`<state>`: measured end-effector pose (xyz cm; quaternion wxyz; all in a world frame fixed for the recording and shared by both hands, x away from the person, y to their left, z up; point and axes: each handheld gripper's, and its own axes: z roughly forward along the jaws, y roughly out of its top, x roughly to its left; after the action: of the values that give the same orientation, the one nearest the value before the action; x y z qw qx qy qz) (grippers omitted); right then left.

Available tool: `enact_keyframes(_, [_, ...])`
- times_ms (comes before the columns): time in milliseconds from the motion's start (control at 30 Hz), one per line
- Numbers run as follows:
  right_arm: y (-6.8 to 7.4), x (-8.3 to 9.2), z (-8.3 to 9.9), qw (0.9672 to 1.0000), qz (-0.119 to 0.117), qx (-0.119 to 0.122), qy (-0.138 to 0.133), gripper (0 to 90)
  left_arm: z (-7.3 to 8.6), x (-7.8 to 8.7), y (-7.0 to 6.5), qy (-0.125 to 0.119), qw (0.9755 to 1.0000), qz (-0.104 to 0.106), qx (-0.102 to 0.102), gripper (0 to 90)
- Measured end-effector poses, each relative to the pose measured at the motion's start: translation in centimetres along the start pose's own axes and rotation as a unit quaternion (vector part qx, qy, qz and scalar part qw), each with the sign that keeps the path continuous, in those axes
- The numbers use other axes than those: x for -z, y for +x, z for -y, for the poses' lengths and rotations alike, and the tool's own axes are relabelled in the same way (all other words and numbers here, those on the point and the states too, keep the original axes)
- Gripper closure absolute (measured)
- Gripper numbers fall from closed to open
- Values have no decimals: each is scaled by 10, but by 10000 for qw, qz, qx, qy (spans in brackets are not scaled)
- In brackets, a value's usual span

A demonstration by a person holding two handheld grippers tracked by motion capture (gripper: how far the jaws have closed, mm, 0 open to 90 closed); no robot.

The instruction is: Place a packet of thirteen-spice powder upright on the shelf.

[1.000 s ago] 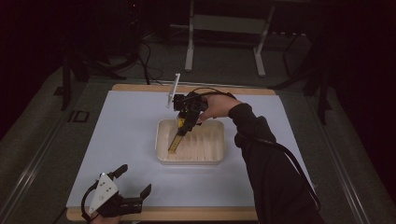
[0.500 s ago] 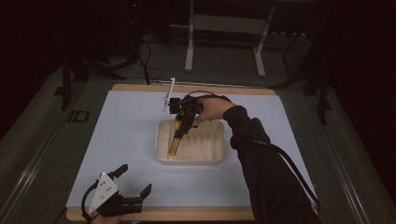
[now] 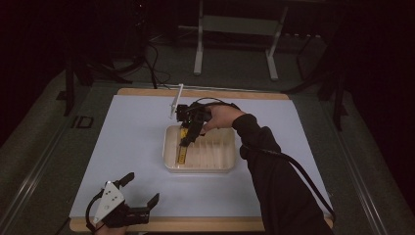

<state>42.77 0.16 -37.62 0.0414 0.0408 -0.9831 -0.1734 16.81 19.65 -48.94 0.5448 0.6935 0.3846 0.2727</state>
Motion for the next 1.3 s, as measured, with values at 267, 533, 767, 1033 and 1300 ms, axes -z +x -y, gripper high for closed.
enact_keyframes(267, [-2, -11, 4, 9991, -86, -61, -415, 313, 0, 0, 0, -4, 10000, -6, -9, 0])
enact_keyframes(533, [-2, -26, 8, 9981, -24, -137, -602, 309, 0, 0, 0, -12, 10000, 1, -16, 0])
enact_keyframes(767, [-1, -34, 11, 9978, 26, -68, -659, 302, -1, 0, 0, -36, 10000, 31, -7, 0])
enact_keyframes(1033, [1, -42, 12, 9990, 81, 38, -441, 282, -1, 0, -1, -47, 10000, 57, -24, 0])
enact_keyframes(1300, [0, -35, 11, 9986, 74, -41, -524, 267, -1, -1, -1, -42, 10000, 69, -24, 0])
